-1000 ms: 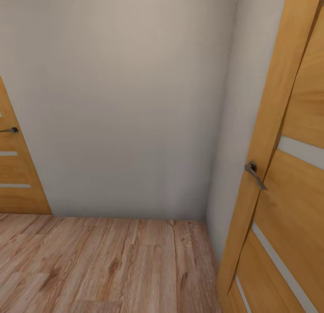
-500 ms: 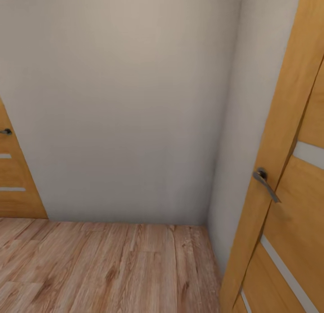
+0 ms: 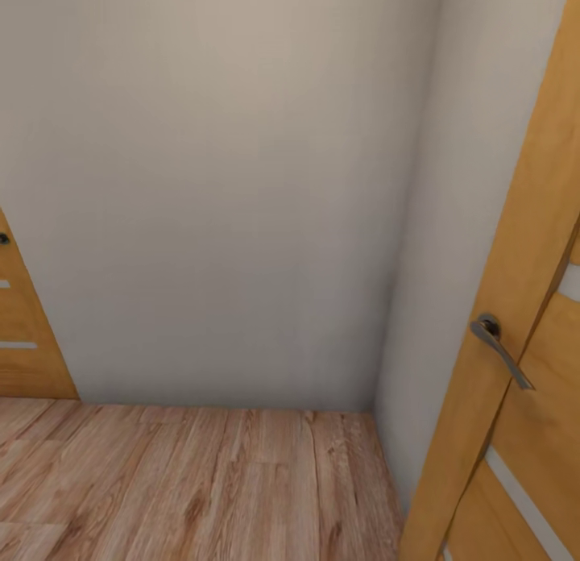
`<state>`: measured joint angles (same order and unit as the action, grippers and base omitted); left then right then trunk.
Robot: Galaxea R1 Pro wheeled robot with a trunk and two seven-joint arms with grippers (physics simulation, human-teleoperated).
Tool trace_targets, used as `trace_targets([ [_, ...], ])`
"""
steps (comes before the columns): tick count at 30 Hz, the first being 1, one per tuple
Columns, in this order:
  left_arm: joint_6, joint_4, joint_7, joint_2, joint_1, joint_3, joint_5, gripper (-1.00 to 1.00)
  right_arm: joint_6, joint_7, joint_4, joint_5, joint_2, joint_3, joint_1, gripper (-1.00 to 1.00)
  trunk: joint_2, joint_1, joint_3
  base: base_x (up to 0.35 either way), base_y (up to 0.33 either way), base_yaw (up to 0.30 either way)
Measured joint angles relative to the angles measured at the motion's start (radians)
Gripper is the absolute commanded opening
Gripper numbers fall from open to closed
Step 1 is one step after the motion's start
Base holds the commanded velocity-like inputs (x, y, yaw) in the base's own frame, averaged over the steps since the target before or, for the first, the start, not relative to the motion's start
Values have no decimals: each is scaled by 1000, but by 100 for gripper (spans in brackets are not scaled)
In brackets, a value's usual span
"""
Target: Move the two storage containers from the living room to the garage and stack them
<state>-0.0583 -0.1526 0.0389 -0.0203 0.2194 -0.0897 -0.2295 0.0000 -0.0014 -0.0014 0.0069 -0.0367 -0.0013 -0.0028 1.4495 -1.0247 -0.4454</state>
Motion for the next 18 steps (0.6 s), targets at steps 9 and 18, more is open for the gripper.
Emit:
trace_targets([
  [9, -1, 0, 0, 0, 0, 0, 0, 100, 0, 0, 0, 0, 0, 0, 0, 100, 0, 0, 0, 155, 21, 0],
  [18, -1, 0, 0, -1, 0, 0, 0, 100, 0, 0, -1, 1, 0, 0, 0, 100, 0, 0, -1, 158, 1, 43],
])
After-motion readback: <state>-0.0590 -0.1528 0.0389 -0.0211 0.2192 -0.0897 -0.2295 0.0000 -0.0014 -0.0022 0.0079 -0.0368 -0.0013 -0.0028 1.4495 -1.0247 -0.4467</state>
